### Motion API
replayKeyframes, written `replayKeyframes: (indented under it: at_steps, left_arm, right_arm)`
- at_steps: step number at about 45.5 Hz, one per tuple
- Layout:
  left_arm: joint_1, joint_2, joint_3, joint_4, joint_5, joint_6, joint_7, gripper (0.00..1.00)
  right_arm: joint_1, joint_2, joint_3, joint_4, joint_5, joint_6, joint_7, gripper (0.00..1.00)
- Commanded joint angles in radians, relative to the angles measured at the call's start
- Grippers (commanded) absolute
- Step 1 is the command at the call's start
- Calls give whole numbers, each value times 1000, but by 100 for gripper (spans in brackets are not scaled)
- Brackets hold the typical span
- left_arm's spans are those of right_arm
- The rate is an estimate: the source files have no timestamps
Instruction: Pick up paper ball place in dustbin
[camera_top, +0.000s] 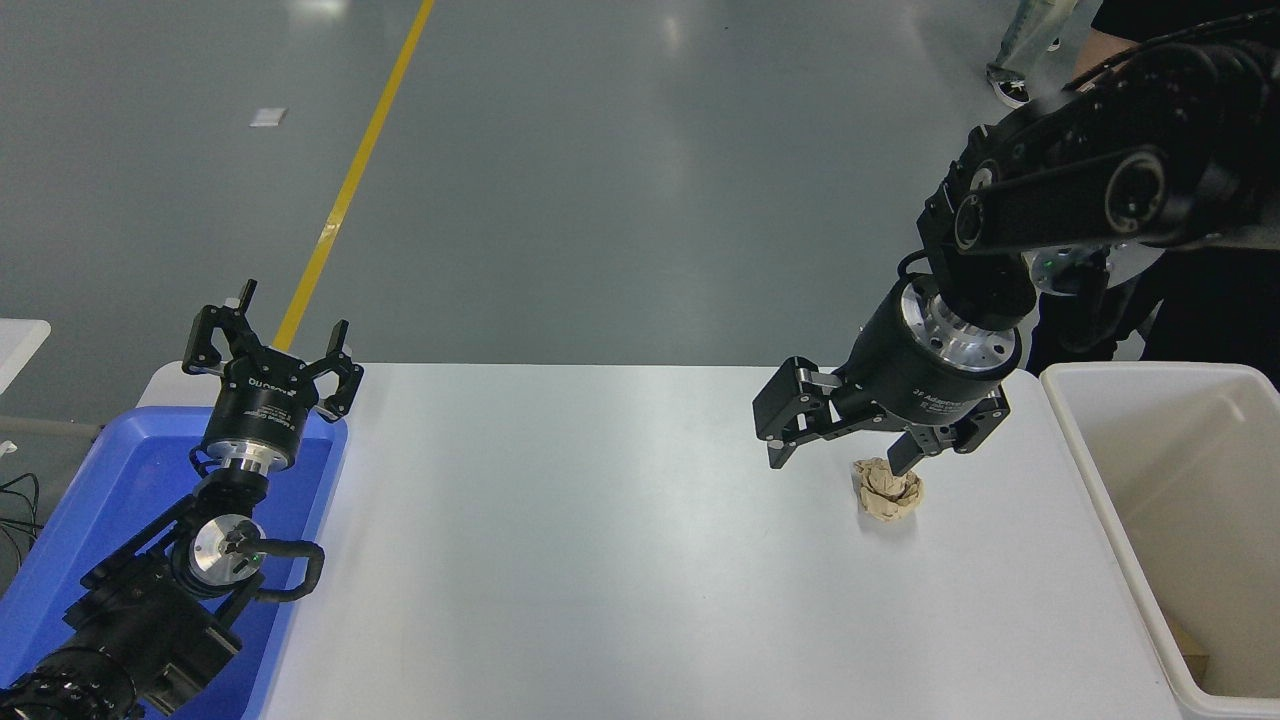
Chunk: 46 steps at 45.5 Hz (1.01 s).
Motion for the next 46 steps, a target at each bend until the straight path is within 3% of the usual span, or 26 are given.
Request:
replayKeyframes:
  at_steps: [1, 46]
  left_arm:
    - [0, 0, 0, 0, 0, 0, 0, 98]
    - [2, 0, 0, 0, 0, 1, -1, 98]
  right_arm:
    - [0, 0, 0, -3, 0, 3, 0, 100]
    - [-34, 0, 5, -63, 0, 1, 0, 100]
